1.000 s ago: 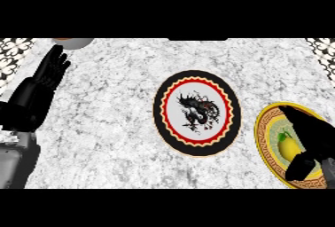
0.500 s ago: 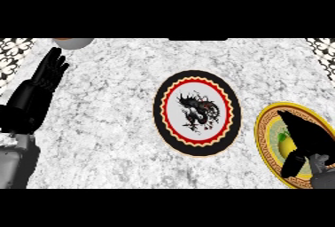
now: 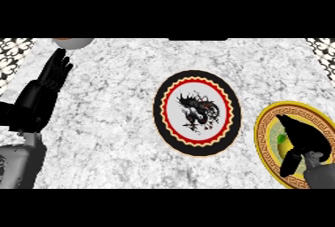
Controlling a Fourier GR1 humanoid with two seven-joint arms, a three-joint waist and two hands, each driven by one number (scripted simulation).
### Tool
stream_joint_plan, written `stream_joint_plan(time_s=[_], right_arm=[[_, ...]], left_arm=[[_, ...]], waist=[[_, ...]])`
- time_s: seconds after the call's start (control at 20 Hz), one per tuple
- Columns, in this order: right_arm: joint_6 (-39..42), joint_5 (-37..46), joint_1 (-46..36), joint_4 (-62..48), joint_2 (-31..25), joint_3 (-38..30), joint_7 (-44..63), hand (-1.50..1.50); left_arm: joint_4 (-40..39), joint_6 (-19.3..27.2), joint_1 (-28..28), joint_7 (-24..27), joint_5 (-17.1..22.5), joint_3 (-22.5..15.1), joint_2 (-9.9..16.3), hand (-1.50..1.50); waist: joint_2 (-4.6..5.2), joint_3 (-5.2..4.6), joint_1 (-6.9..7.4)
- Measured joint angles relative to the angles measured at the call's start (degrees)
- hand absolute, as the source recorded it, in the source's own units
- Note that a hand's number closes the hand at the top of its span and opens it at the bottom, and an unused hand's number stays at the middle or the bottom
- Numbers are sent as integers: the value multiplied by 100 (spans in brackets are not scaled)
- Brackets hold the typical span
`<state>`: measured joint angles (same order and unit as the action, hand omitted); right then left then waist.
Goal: Pick the lemon from the plate and place it in the plate
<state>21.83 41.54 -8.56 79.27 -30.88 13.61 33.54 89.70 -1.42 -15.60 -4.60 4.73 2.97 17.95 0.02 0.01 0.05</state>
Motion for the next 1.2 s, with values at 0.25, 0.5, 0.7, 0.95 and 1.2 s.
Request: stream_joint_plan(time_s=[0.25,0.5,0.7,0.95,1.2], right_arm=[[-385,364,-69,-443,77,-108,-498,150],[-1152,779,-47,-440,49,-183,-920,150],[-1812,697,890,8,-68,-645,-820,150],[-2668,599,2427,787,-208,-1282,-764,150],[-3178,715,3589,2101,-170,-1607,-727,150]], left_arm=[[125,-83,61,-27,-49,58,-37,0],[300,-63,39,-234,-74,47,-88,0],[338,-47,146,-238,-78,157,-38,0],[371,-74,280,-241,-40,282,28,0],[423,-26,233,-267,-156,163,-92,0]], waist=[[-21,-33,16],[-26,-35,3],[-80,-56,-159],[-81,-34,-285],[-46,-16,-207]])
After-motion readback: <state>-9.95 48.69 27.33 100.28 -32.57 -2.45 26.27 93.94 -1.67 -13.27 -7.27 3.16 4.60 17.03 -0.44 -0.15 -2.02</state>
